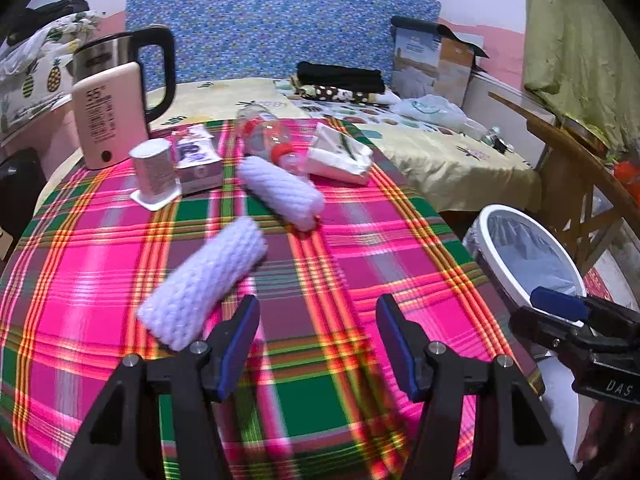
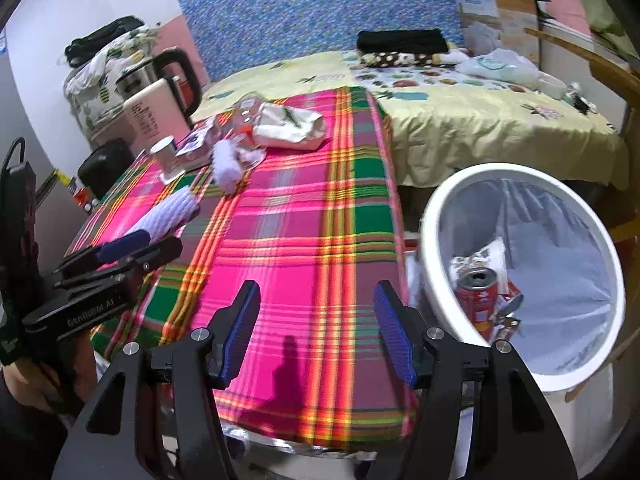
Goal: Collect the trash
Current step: 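Reach the left tool to the white foam net sleeve and close on it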
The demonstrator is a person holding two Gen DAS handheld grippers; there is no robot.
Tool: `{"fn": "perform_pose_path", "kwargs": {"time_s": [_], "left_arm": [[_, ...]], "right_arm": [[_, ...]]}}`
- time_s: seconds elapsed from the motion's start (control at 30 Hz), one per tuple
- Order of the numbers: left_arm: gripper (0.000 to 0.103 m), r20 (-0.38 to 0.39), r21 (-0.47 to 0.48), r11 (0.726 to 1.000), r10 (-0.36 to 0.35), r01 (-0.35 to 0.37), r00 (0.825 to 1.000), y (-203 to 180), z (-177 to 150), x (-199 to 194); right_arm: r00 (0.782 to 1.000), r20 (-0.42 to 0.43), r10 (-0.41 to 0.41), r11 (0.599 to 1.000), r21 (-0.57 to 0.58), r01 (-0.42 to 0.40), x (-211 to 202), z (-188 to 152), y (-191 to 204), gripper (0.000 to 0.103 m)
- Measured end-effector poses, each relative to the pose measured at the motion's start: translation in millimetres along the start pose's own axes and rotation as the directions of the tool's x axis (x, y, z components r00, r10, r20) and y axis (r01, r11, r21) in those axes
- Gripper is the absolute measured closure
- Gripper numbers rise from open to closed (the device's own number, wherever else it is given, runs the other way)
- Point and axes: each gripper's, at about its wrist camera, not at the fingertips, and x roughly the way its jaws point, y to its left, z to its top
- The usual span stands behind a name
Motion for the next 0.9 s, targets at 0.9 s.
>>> {"fn": "perform_pose_path", "kwargs": {"time_s": [0.9], "left_arm": [[0.074, -0.088, -0.044, 0.99, 0.127, -0.131, 0.988, 70.8, 11.5, 40.6]], "right_arm": [[1.0, 0.002, 0.025, 0.996, -0.084, -0.025, 33.4, 49.9, 36.8, 0.046]]}}
